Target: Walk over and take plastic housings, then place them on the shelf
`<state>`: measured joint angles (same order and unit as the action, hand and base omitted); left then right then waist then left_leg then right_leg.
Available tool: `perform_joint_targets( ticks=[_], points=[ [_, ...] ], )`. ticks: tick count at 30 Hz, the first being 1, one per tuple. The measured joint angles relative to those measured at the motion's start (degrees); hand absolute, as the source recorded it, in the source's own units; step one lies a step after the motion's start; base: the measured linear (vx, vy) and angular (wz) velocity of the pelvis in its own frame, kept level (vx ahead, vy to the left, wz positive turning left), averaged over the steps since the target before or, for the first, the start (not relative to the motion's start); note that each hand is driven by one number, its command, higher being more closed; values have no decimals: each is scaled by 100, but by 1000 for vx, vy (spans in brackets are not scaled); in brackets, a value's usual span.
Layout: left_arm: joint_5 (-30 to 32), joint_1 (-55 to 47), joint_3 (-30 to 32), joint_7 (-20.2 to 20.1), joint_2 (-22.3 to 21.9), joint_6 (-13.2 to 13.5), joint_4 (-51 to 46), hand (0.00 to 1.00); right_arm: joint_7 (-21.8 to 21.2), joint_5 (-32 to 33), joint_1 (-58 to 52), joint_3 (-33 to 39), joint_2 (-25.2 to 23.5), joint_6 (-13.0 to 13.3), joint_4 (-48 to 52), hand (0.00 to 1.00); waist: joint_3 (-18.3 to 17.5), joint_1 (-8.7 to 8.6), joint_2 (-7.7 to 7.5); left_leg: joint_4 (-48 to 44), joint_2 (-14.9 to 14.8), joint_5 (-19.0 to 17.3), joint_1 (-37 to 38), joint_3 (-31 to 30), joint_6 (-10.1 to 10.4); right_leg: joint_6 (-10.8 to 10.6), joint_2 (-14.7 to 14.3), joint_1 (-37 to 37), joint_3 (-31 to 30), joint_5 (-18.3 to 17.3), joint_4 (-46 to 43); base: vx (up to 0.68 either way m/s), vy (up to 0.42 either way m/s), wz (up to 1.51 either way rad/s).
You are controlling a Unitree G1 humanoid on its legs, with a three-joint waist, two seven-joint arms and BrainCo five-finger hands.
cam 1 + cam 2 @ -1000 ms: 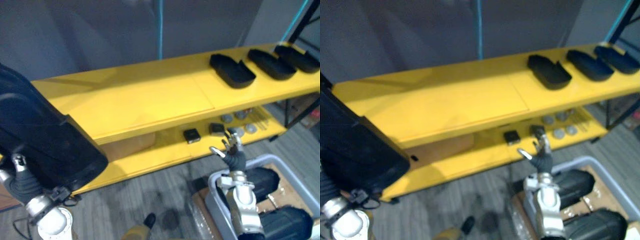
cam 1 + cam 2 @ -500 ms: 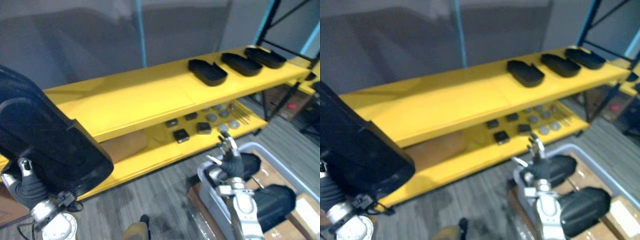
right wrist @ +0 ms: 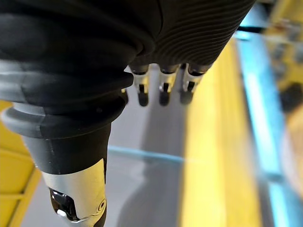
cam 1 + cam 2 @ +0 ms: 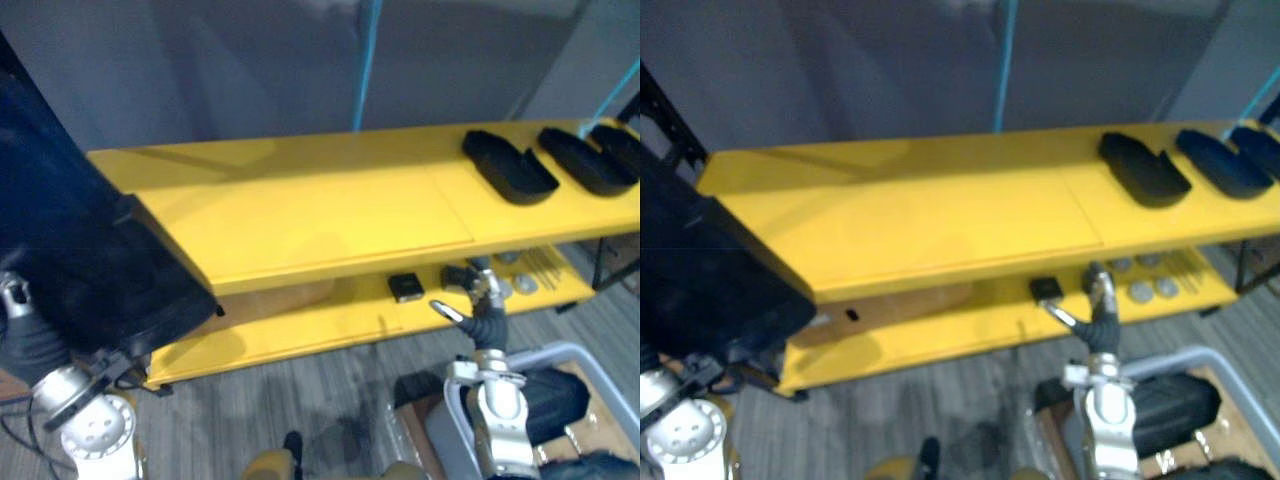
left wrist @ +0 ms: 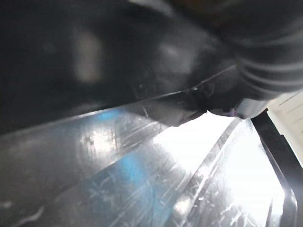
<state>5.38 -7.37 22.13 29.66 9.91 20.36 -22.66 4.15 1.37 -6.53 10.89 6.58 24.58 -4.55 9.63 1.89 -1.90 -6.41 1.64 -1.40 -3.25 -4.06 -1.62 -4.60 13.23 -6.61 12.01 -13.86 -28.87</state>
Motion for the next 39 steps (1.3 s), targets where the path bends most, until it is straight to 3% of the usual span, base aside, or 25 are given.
perform_joint_targets(
  ticks=[3,4,5,7,9,13,17,21,22,31,39],
  points=[
    [-5,11,-187,-66,27,-134,86,100,-16,7,-65,123,85,5,249,0,-31,-26,-50,-28,-21,-115,127,-225,166,-33,-105,-14,-267,307,850,-72,-180,55],
    [-9,-513,-480,-250,-495,-176,-35,100,-70,19,-108,200,414,9,749,0,-274,36,17,-198,-305,-499,138,-70,497,-173,-355,461,-63,981,1805,197,-469,47],
    [-8,-608,-495,-339,-595,-175,-115,100,-117,24,-109,240,434,3,804,0,-354,39,145,-175,-419,-500,144,74,534,-161,-451,489,-34,989,1835,281,-491,39],
    [-7,-601,-495,-367,-633,-159,-226,100,-172,127,-109,293,430,2,877,0,-405,33,229,-15,-501,-445,263,257,613,-159,-517,524,11,988,1836,152,-99,3],
    [-8,-601,-495,-378,-656,-147,-272,100,-200,134,-118,346,395,-5,879,0,-406,29,224,66,-510,-443,443,322,614,-152,-530,682,15,985,1902,90,-8,-2],
    [-10,-637,-492,-366,-658,-126,-279,100,-413,237,-128,330,129,55,1120,0,-496,45,-34,195,-467,-468,512,381,590,-123,-543,950,18,1081,2418,27,16,-4],
    [-12,-623,-486,-368,-643,-112,-279,100,-134,224,-74,191,117,165,1335,0,-570,35,-160,209,-424,-468,525,398,585,-124,-508,974,16,1088,2463,0,0,0],
    [-18,-610,-483,-394,-583,-73,-274,100,287,242,104,251,130,137,1398,0,-615,15,-63,258,-421,-456,624,476,572,-136,-518,990,-72,1138,2529,4,-2,-8],
    [-94,-398,-482,-619,-582,205,-262,100,462,849,-216,586,-220,157,2190,0,-955,-188,177,484,-434,-431,827,747,558,-145,-535,1073,-256,1243,2712,10,-3,-7],
    [-102,-396,-482,-647,-580,204,-269,100,455,926,-209,587,-226,122,2190,0,-941,-194,172,484,-433,-433,827,750,559,-146,-531,1074,-254,1244,2714,0,0,0],
    [-330,-48,-484,-973,-285,202,-460,100,355,1467,-1,612,-276,-379,1968,0,-936,-274,178,482,-440,-435,833,816,560,-159,-532,1078,-293,1290,2754,0,1,-2]
  ],
)
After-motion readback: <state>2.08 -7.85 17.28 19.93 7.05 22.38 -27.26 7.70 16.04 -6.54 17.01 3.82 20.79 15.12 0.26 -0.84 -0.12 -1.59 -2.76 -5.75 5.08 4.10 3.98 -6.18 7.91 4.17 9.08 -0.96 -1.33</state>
